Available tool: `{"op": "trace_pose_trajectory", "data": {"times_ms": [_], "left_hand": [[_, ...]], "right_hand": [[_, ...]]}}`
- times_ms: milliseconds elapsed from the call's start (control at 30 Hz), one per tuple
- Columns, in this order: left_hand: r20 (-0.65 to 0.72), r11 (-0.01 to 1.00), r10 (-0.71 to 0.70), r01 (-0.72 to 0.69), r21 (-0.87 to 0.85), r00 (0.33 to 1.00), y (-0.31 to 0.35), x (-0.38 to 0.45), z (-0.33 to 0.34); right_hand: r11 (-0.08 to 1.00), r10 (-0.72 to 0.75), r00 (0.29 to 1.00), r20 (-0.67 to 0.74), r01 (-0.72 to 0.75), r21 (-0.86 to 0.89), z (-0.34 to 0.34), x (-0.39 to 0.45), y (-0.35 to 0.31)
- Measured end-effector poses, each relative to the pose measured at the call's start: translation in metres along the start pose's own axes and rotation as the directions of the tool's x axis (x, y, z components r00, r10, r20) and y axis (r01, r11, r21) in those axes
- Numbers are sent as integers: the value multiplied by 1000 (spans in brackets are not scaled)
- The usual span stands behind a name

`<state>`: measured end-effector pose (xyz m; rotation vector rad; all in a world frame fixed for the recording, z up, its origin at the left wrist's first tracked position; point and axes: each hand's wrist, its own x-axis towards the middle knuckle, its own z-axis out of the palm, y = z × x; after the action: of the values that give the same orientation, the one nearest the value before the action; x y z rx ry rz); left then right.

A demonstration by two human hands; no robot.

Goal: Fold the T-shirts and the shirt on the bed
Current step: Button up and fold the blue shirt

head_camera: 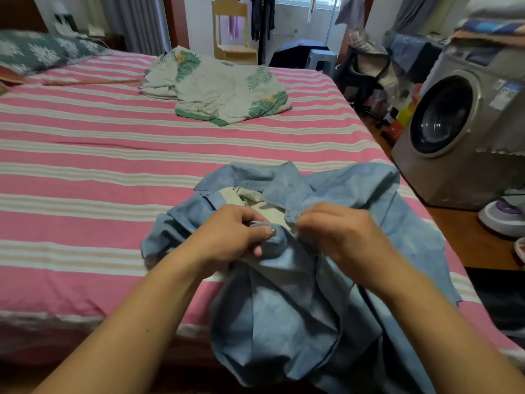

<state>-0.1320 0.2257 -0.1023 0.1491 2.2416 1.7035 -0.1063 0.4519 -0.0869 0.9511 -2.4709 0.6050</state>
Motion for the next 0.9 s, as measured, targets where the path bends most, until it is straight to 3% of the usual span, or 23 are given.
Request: {"op": "trace_pose_trajectory", "data": {"times_ms": [100, 333, 433, 667, 800, 900], "left_hand": [[77, 999, -39, 39, -6, 996, 2, -2, 3], [228, 987, -112, 136, -88, 967, 3, -6, 5], [235, 981, -137, 165, -103, 962, 2, -6, 3], [182, 978, -148, 171, -120, 972, 6, -8, 10], [186, 969, -182, 208, -134, 966, 2, -11, 19], [155, 959, -190, 217, -182, 969, 0, -8, 20]], "right_hand": [[991, -25, 989, 147, 5, 133, 21, 4, -10], [964, 51, 982, 181, -96, 250, 31, 8, -4], [940, 152, 964, 219, -209, 269, 29, 10, -2], [958, 146, 965, 219, -193, 214, 26, 13, -1], [957, 197, 915, 352, -258, 134, 22, 15, -1], [971, 206, 940, 271, -230, 60, 31, 12, -4]]}}
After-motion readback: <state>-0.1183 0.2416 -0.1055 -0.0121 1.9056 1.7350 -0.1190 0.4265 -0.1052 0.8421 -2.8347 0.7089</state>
